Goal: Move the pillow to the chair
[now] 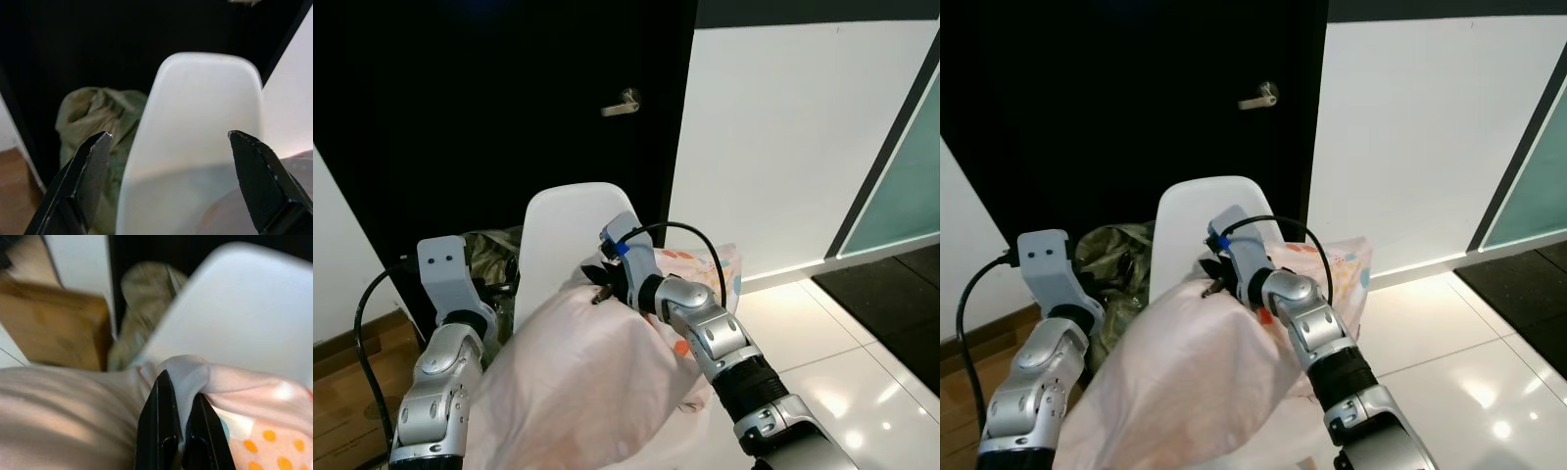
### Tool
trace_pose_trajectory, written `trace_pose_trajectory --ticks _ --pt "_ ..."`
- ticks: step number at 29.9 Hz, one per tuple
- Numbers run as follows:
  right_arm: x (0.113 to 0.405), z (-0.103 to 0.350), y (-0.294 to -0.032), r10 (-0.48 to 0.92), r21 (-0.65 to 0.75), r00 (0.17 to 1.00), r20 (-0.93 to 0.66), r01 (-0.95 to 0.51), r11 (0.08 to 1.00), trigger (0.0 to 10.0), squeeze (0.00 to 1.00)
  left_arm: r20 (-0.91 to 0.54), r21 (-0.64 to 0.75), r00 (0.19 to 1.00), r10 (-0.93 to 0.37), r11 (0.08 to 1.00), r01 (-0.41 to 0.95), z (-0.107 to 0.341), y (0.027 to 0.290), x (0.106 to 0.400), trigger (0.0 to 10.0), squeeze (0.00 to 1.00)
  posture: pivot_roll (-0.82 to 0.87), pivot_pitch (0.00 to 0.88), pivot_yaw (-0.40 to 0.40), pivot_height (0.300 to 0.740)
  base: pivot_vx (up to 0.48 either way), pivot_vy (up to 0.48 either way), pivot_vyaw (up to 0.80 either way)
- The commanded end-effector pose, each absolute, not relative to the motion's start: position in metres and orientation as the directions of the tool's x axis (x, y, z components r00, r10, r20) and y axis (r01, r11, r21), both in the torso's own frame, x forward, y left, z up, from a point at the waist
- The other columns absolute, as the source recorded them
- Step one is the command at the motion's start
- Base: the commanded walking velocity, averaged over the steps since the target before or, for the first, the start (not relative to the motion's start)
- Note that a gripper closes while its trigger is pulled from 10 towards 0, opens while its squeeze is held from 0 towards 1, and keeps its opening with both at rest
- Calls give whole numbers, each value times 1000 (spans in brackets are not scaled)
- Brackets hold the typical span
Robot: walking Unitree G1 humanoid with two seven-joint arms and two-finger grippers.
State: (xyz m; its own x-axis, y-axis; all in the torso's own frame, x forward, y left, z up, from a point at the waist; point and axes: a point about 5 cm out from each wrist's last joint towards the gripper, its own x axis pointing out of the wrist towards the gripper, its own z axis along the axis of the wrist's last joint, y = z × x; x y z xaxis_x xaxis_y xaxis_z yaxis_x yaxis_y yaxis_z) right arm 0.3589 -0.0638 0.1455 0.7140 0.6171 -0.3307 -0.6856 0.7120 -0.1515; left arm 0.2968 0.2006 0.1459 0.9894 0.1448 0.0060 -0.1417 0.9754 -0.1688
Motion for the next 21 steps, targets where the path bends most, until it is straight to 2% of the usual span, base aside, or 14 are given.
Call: trace_pose_trajectory --ticks 1,3,6,8,11,12,14,17,20,21 --pt "361 139 -69 567 -132 728 -385 -652 747 10000 0 -24 -161 988 155 974 -157 140 204 296 10000 0 -171 16 5 729 0 0 0" --pt "361 134 -73 547 -82 721 -425 -633 770 10000 0 -22 -159 988 152 975 -154 141 203 297 10000 0 -175 18 2 729 0 0 0" --pt "355 124 -73 570 101 646 -508 -613 784 10000 0 -15 -159 989 148 976 -148 146 202 300 10000 0 -178 24 2 729 0 0 0" --pt "355 124 -73 570 101 646 -508 -613 784 10000 0 -15 -159 989 148 976 -148 146 202 300 10000 0 -178 24 2 729 0 0 0" --pt "338 110 -65 632 237 497 -595 -642 729 10000 0 -24 -159 990 138 977 -140 145 200 299 10000 0 -176 23 7 729 0 0 0" --pt "338 110 -65 632 237 497 -595 -642 729 10000 0 -24 -159 990 138 977 -140 145 200 299 10000 0 -176 23 7 729 0 0 0" --pt "331 102 -63 615 260 441 -653 -632 730 10000 0 -26 -157 991 134 978 -136 146 200 298 10000 0 -175 24 5 729 0 0 0" --pt "332 99 -64 599 259 449 -663 -614 746 10000 0 -24 -156 991 134 978 -136 147 201 298 10000 0 -175 28 4 724 0 0 0" --pt "337 96 -64 558 317 503 -660 -487 814 10000 0 -21 -157 991 133 978 -135 149 201 298 10000 0 -171 30 3 709 0 0 0" --pt "337 96 -64 558 317 503 -660 -487 814 10000 0 -21 -157 991 133 978 -135 149 201 298 10000 0 -171 30 3 709 0 0 0"
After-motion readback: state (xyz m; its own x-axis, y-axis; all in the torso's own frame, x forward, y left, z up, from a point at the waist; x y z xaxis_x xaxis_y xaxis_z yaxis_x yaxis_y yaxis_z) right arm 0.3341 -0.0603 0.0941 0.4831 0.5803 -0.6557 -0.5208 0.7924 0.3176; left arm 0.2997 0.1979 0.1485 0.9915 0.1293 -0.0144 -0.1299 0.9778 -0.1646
